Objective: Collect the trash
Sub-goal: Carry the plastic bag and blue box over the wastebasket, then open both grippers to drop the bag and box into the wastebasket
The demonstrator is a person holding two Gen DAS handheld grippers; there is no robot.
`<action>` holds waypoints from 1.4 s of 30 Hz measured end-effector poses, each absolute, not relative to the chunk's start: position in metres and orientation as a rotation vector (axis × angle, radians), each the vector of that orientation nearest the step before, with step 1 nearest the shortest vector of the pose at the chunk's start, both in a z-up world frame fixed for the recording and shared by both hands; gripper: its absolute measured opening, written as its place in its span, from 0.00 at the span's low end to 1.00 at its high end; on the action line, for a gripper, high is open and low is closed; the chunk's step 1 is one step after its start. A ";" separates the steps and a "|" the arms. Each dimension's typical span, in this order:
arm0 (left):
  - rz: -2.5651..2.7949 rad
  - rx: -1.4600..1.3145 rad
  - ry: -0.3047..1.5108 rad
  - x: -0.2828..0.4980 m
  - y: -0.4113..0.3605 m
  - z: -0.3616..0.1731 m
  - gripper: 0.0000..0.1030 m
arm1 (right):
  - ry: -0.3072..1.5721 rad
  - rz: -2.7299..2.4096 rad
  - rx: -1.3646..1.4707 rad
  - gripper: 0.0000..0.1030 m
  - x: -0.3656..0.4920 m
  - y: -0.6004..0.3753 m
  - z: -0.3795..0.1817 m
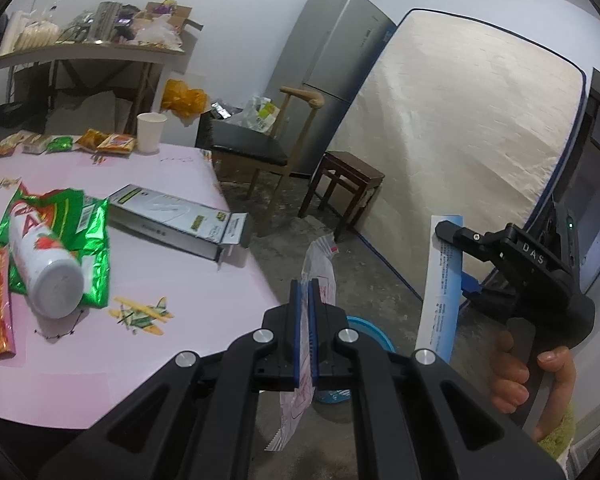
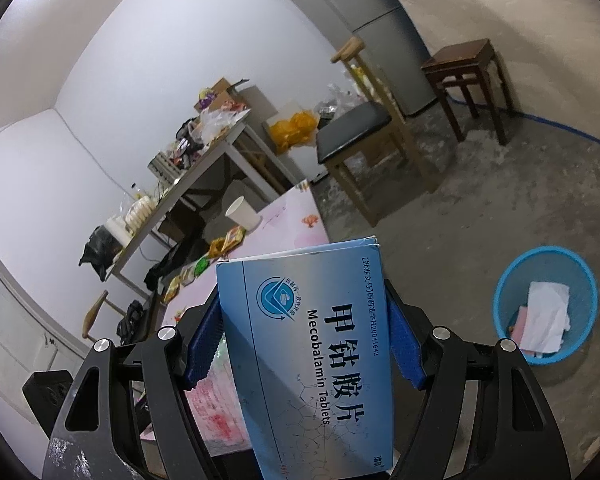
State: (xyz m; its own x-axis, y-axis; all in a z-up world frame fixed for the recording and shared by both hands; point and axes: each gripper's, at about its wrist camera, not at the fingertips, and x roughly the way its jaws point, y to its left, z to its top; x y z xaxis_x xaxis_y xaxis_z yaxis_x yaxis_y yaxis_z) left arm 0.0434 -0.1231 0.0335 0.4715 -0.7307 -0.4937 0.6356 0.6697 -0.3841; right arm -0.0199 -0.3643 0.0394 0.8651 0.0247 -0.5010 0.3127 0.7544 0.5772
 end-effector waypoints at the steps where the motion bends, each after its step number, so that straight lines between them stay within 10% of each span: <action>1: -0.848 -0.152 0.677 0.043 -0.126 0.035 0.03 | 0.506 -0.174 0.709 0.67 -0.023 -0.368 0.039; 38: -1.198 -0.065 1.260 0.105 -0.453 -0.089 0.04 | 0.557 -0.639 0.884 0.68 -0.078 -0.569 -0.104; 40: -1.184 -0.003 1.310 0.109 -0.478 -0.111 0.26 | 0.582 -0.633 0.906 0.76 -0.071 -0.587 -0.127; 41: -1.135 0.038 1.356 0.112 -0.490 -0.127 0.59 | 0.618 -0.639 0.914 0.79 -0.066 -0.595 -0.140; 42: -1.087 0.055 1.387 0.115 -0.496 -0.141 0.69 | 0.667 -0.654 0.930 0.83 -0.060 -0.605 -0.161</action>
